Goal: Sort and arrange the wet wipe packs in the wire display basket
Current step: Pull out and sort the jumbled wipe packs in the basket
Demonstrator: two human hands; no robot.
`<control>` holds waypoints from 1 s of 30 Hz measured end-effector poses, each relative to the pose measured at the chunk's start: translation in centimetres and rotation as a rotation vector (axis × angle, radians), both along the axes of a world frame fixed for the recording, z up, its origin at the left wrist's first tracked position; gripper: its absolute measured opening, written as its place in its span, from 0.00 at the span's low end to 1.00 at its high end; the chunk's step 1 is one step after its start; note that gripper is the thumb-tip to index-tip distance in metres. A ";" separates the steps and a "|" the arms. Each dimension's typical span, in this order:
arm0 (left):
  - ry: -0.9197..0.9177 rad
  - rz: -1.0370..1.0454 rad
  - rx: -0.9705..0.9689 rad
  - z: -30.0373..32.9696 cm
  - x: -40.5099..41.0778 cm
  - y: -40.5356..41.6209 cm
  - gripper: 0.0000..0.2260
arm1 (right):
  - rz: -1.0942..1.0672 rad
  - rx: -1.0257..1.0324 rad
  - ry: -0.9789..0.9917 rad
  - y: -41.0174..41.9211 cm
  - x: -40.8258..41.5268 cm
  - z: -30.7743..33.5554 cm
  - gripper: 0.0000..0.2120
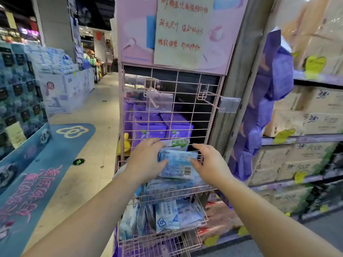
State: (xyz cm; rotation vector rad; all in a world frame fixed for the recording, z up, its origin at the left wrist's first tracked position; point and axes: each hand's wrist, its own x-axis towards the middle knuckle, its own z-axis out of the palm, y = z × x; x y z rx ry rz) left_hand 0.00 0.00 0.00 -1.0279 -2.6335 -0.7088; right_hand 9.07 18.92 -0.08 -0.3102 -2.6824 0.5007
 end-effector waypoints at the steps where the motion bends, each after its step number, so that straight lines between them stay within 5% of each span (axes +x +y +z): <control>1: 0.001 -0.005 -0.012 0.0 -0.9 0.3 0.27 | -0.006 -0.011 0.013 0.4 -0.7 0.1 0.25; 10: -0.066 -0.047 -0.220 -0.4 -4.5 1.4 0.33 | 0.021 -0.014 -0.024 2.2 -5.5 1.0 0.24; 22: -0.028 0.015 -0.248 -0.2 -4.0 2.4 0.27 | 0.281 -0.059 -0.068 4.4 -9.4 1.4 0.20; 30: -0.032 0.288 -0.006 -1.0 -1.8 -0.7 0.29 | 0.564 0.257 -0.331 4.2 -8.8 0.0 0.44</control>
